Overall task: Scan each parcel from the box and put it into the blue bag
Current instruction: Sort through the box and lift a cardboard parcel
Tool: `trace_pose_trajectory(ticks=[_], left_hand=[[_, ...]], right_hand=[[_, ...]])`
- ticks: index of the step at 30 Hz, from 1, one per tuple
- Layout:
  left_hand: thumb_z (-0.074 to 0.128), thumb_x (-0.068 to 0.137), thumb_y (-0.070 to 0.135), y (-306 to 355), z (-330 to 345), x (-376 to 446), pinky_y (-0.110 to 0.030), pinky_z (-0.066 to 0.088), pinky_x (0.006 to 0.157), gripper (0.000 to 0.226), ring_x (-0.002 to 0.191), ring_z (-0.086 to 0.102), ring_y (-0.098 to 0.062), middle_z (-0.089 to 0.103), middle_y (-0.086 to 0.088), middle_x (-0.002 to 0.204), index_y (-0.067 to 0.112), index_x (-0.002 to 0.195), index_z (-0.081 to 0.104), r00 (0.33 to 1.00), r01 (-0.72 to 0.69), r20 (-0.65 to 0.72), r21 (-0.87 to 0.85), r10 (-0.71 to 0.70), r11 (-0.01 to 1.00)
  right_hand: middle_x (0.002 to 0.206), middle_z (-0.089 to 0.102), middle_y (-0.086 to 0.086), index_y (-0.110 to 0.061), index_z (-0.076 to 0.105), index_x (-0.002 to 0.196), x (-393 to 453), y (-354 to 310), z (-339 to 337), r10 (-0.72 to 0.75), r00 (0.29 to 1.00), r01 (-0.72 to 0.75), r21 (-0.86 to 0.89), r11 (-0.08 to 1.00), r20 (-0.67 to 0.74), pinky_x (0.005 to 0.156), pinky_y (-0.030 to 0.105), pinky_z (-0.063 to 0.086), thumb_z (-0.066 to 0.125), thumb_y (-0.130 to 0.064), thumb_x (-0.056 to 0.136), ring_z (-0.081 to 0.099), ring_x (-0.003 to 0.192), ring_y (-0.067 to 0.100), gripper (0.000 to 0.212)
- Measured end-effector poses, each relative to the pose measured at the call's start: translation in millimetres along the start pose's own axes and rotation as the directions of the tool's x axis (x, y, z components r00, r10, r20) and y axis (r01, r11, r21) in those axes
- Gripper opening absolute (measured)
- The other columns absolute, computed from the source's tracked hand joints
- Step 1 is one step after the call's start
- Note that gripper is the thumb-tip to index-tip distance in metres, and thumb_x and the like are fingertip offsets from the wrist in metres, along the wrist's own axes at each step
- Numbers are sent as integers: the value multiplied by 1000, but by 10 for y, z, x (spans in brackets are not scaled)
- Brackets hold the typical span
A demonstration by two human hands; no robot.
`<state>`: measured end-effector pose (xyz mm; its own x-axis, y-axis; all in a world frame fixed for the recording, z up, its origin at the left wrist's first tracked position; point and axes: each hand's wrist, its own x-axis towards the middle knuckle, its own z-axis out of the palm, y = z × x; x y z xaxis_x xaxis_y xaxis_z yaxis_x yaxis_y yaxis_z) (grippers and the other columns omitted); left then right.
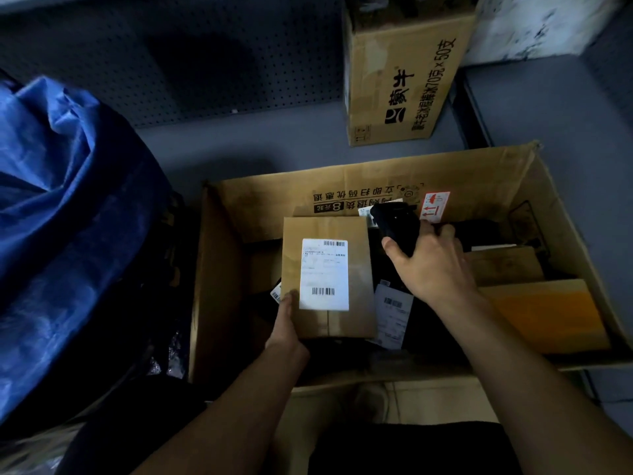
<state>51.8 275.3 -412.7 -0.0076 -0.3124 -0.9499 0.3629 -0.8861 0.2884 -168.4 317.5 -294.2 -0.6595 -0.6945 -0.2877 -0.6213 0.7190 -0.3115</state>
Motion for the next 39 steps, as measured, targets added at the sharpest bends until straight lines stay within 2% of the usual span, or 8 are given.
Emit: trace_pose_trajectory(ticks=[2, 5, 9, 12, 17, 23, 32, 39], left_hand=[[100, 20, 43, 66, 86, -14, -63, 57, 66, 117, 101, 66, -40, 65, -16, 120, 16, 126, 59, 997, -55, -45, 58, 57, 997], [97, 49, 30, 104, 119, 83, -62, 53, 56, 97, 104, 58, -46, 56, -18, 128, 22, 133, 48, 982, -54, -176, 94, 70, 994], [90, 63, 39, 56, 130, 4, -64, 54, 55, 92, 112, 55, -49, 50, -18, 135, 29, 139, 39, 965, -70, -248, 82, 88, 994], [85, 73, 37, 1, 192, -116, -62, 57, 63, 93, 118, 52, -48, 43, -18, 141, 30, 148, 29, 962, -94, -259, -15, 87, 995], [80, 81, 24, -58, 271, -156, -63, 54, 85, 84, 127, 43, -47, 36, -17, 146, 27, 149, 30, 965, -100, -241, 14, 100, 995], [72, 89, 24, -46, 235, -141, -60, 56, 81, 64, 124, 47, -47, 43, -18, 140, 23, 144, 39, 948, -168, -257, 103, 189, 980], [68, 92, 24, -69, 237, -348, -60, 56, 81, 58, 124, 47, -47, 45, -19, 138, 20, 143, 41, 938, -191, -273, 115, 216, 975], [70, 91, 25, -138, 113, -532, -58, 58, 78, 61, 123, 46, -46, 45, -18, 136, 22, 143, 40, 937, -171, -288, 122, 200, 978]], right_hand=[[135, 42, 20, -7, 43, 141, -8, -15, -11, 3, 1000, -3, -3, 1000, 0, 94, 44, 44, 46, -66, 92, 45, 123, 37, 77], [136, 41, 19, -9, 42, 142, -18, -26, -23, 11, 1000, -11, 2, 1000, 9, 94, 44, 44, 46, -67, 92, 44, 124, 36, 76], [137, 39, 18, -11, 41, 143, -21, -7, -19, 17, 1000, -17, 4, 1000, 18, 95, 44, 44, 45, -68, 92, 44, 125, 35, 76], [135, 40, 19, -10, 42, 142, -10, 2, -14, 9, 1000, -9, 10, 1000, 16, 94, 43, 44, 45, -68, 92, 44, 123, 36, 76], [133, 42, 18, -11, 43, 141, -6, 3, -1, -2, 1000, 2, 6, 1000, 20, 90, 41, 44, 45, -68, 92, 46, 121, 35, 75], [133, 41, 19, -10, 44, 139, -11, -2, -20, 2, 1000, -2, -8, 1000, 29, 90, 41, 43, 45, -67, 92, 45, 121, 36, 74], [137, 38, 20, -7, 40, 142, -129, -134, -64, -125, 992, 127, -192, 973, 25, 94, 49, 47, 42, -68, 92, 44, 123, 37, 79], [136, 40, 21, -4, 37, 143, -221, -321, -163, -211, 977, 214, -279, 936, 44, 93, 49, 44, 42, -65, 93, 44, 122, 39, 79]])
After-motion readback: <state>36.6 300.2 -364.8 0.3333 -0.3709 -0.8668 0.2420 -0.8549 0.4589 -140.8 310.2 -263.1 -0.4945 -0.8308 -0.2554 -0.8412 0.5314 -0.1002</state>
